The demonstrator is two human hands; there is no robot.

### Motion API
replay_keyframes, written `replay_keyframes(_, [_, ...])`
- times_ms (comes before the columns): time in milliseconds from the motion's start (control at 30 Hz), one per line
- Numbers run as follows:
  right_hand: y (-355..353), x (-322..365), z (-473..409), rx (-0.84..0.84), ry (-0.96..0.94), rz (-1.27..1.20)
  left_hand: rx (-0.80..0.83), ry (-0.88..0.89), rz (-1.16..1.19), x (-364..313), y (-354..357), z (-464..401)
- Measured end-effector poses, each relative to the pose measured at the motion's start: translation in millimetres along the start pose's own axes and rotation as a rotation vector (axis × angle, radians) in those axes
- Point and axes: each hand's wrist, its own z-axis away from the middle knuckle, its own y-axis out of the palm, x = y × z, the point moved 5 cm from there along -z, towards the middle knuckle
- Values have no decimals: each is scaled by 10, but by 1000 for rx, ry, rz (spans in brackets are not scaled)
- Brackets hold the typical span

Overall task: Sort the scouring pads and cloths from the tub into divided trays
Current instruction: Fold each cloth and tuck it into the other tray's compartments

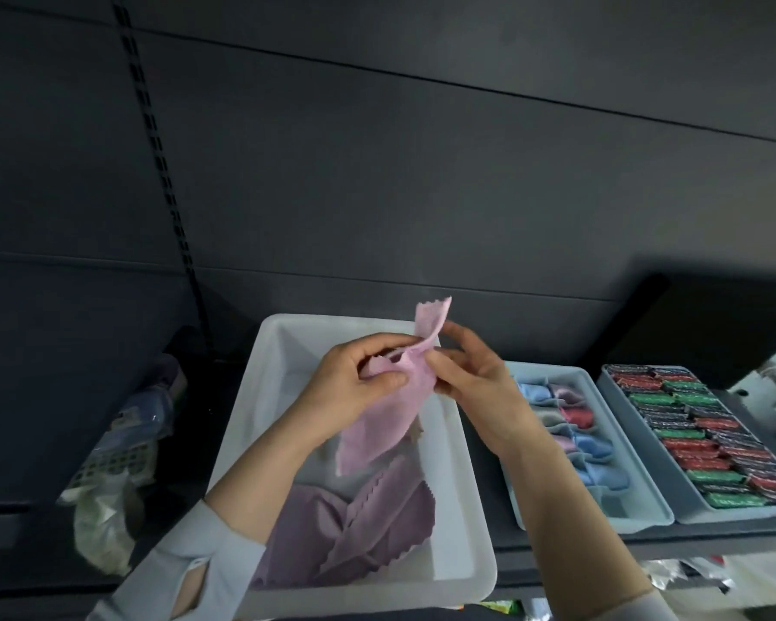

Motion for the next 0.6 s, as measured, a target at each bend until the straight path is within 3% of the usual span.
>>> replay_keyframes(133, [4, 193, -92, -42, -160, 10, -55, -37, 28, -7, -106, -24])
replay_keyframes(367, [-29, 309, -82, -8, -221, 72, -146, 3, -23, -29, -277, -26])
replay_keyframes(467, [3, 350, -57, 51, -234, 164, -61, -99, 93, -36, -195, -50])
replay_keyframes(533, [18, 355, -59, 44, -222, 259, -97, -134, 117, -64, -182, -77])
replay_keyframes(600, [3, 379, -50, -68, -307, 502, -175, -156, 107, -76, -202, -114])
